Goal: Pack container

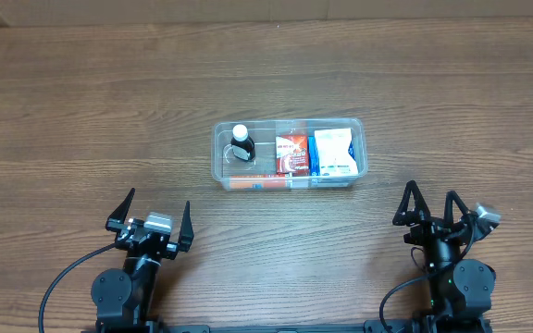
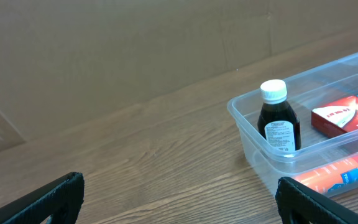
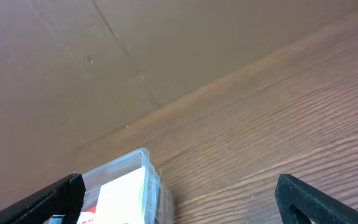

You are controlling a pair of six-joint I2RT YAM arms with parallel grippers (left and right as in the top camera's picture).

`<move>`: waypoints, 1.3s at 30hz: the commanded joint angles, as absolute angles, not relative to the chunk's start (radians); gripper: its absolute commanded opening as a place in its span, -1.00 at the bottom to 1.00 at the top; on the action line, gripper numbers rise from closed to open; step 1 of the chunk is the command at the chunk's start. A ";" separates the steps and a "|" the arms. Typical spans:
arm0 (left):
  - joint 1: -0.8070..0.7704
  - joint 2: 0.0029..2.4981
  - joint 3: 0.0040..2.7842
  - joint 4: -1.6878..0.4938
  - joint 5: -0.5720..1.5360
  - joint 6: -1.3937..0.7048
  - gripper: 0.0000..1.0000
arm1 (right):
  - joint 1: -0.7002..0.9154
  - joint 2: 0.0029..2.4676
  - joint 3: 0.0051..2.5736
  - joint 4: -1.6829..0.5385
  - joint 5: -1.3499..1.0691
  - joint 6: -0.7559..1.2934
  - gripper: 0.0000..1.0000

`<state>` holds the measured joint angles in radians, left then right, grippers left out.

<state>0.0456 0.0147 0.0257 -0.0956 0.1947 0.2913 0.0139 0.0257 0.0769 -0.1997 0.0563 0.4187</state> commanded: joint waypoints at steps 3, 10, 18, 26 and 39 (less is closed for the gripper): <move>0.039 0.005 0.020 -0.092 0.203 0.284 1.00 | 0.020 0.004 0.056 -0.188 0.077 0.392 1.00; 0.039 0.005 0.020 -0.092 0.203 0.284 0.99 | 0.020 0.004 0.056 -0.187 0.076 0.369 1.00; 0.039 0.005 0.020 -0.092 0.203 0.284 1.00 | 0.020 0.003 0.056 -0.187 0.073 0.344 1.00; 0.039 0.005 0.020 -0.092 0.203 0.284 1.00 | 0.031 0.003 0.056 -0.188 0.073 0.344 1.00; 0.039 0.005 0.020 -0.092 0.203 0.284 0.99 | 0.038 0.003 0.056 -0.188 0.073 0.344 1.00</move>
